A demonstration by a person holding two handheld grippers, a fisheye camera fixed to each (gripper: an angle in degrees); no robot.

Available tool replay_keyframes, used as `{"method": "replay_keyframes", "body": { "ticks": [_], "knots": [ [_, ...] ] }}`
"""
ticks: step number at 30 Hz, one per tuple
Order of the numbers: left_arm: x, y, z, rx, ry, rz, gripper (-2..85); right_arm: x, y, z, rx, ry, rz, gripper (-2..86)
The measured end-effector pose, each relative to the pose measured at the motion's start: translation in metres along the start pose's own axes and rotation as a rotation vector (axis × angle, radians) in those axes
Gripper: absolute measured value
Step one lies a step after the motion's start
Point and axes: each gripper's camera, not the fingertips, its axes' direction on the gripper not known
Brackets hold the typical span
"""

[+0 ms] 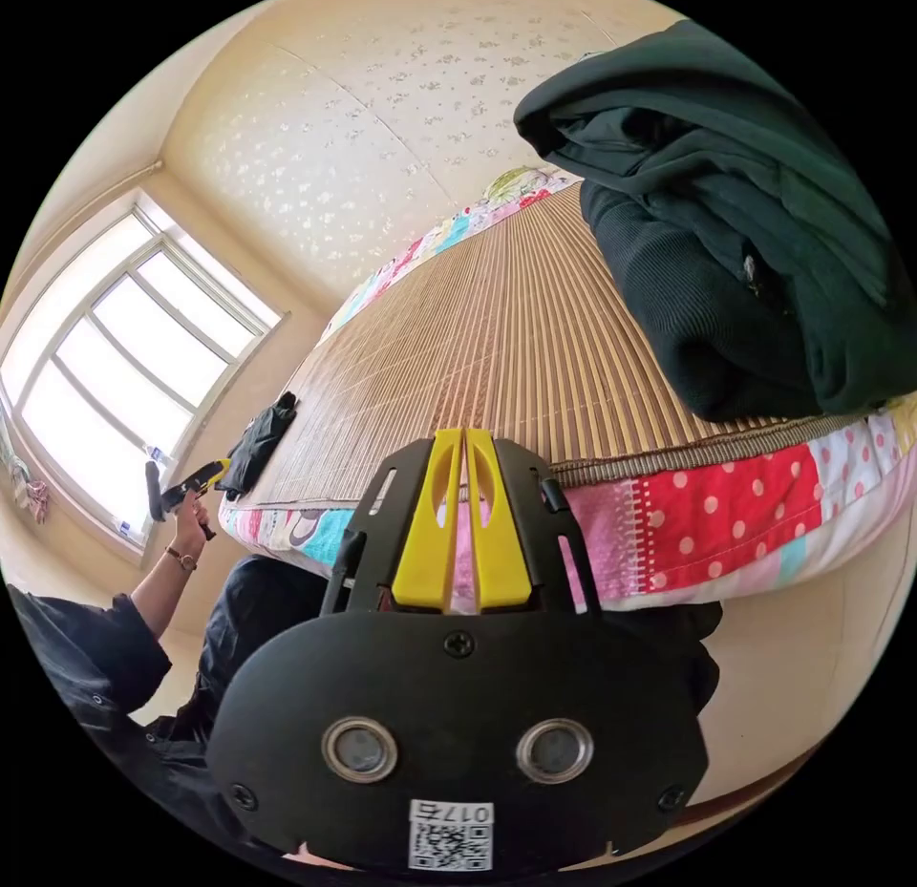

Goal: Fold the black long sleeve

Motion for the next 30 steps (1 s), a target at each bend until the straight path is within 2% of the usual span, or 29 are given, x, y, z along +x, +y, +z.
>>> {"method": "replay_keyframes", "body": {
  "ticks": [2, 4, 6, 8, 10, 11, 13, 15, 18, 21, 23, 25, 28, 30],
  "knots": [
    [-0.002, -0.012, 0.034, -0.087, -0.043, -0.051, 7.3, 0.001, -0.002, 0.003, 0.009, -0.011, -0.012, 0.5],
    [-0.011, -0.010, 0.076, -0.210, 0.045, -0.162, 6.4, 0.003, -0.004, 0.005, 0.006, -0.011, -0.009, 0.5],
    [-0.016, -0.003, 0.082, -0.217, 0.099, -0.246, 4.1, 0.004, -0.006, 0.007, 0.011, -0.016, -0.009, 0.5],
    [-0.024, -0.002, 0.083, -0.238, 0.199, -0.341, 1.1, 0.007, -0.008, 0.009, 0.018, -0.020, -0.005, 0.5],
    [-0.016, -0.010, 0.065, -0.227, 0.400, -0.372, -0.1, 0.009, -0.010, 0.010, 0.021, -0.018, -0.005, 0.5],
    [-0.009, -0.014, 0.056, -0.206, 0.449, -0.348, -0.2, 0.009, -0.011, 0.012, 0.020, -0.013, -0.005, 0.5],
    [0.032, -0.020, 0.000, -0.084, 0.637, -0.164, -0.6, 0.010, -0.013, 0.014, 0.012, -0.009, -0.008, 0.5],
    [0.061, -0.009, -0.041, -0.056, 0.743, -0.033, -0.8, 0.012, -0.015, 0.015, 0.007, -0.013, -0.009, 0.4],
    [0.106, 0.045, -0.096, -0.057, 0.935, 0.169, -0.8, 0.018, -0.013, 0.011, 0.026, -0.055, 0.009, 0.4],
    [0.136, 0.117, -0.117, -0.134, 1.100, 0.317, -0.3, 0.029, -0.008, 0.000, 0.081, -0.141, 0.037, 0.4],
    [0.143, 0.155, -0.116, -0.210, 1.123, 0.329, 0.4, 0.040, -0.005, -0.007, 0.134, -0.196, 0.068, 0.5],
    [0.142, 0.186, -0.114, -0.223, 1.051, 0.208, 3.1, 0.048, -0.006, -0.008, 0.148, -0.203, 0.098, 0.5],
    [0.166, 0.187, -0.125, -0.187, 0.970, 0.132, 6.8, 0.047, -0.010, -0.002, 0.130, -0.185, 0.083, 0.5],
    [0.210, 0.173, -0.131, -0.190, 0.886, 0.179, 8.0, 0.044, -0.014, 0.003, 0.104, -0.160, 0.059, 0.5]
  ]
}}
